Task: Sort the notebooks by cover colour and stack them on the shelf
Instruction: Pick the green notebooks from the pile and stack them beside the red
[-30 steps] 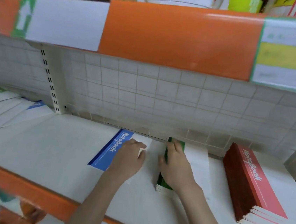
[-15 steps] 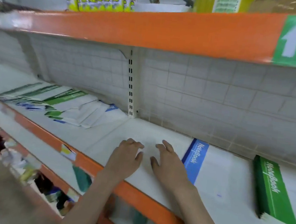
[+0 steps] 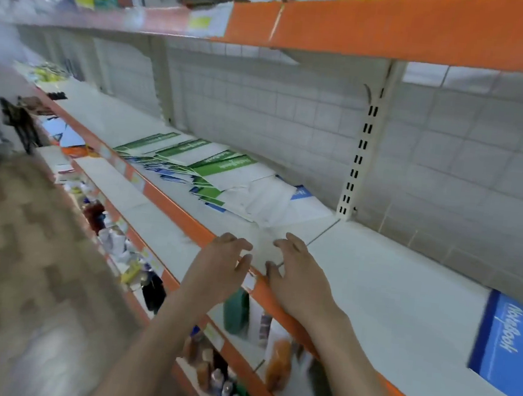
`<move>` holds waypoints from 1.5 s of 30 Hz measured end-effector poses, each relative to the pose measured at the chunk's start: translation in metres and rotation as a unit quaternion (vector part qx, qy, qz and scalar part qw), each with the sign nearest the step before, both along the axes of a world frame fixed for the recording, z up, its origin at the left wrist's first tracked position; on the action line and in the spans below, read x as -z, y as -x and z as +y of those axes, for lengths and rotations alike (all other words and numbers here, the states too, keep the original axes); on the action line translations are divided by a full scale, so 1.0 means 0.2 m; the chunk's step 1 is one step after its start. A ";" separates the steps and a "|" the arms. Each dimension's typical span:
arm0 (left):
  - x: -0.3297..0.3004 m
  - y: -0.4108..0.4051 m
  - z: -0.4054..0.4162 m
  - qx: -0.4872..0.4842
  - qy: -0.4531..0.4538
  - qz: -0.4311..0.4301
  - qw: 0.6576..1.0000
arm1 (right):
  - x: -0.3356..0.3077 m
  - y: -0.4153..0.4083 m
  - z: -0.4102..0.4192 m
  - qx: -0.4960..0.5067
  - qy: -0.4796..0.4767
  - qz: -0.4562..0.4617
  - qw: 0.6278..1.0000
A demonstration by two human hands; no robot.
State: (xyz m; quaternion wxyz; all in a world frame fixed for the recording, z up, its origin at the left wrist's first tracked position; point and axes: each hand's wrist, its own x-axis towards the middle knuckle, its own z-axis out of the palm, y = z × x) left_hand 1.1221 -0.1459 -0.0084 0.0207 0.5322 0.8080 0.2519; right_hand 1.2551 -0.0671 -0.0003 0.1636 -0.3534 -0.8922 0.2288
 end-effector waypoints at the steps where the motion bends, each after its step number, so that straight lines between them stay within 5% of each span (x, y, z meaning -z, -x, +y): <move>1: 0.01 0.05 -0.03 -0.011 0.005 0.004 1.000 | 0.00 0.05 -0.01 -0.011 -0.003 -0.001 1.000; 16: 0.00 0.75 -0.16 -0.120 0.018 0.003 0.993 | -0.01 0.89 -0.02 -0.111 -0.020 0.000 0.994; 26: -0.14 1.27 0.16 -0.098 -0.019 0.025 0.995 | -0.08 1.35 0.23 -0.053 -0.028 0.033 0.998; 45: -0.11 1.71 0.75 0.053 -0.048 -0.022 0.997 | -0.09 1.57 0.54 0.142 0.014 0.012 0.990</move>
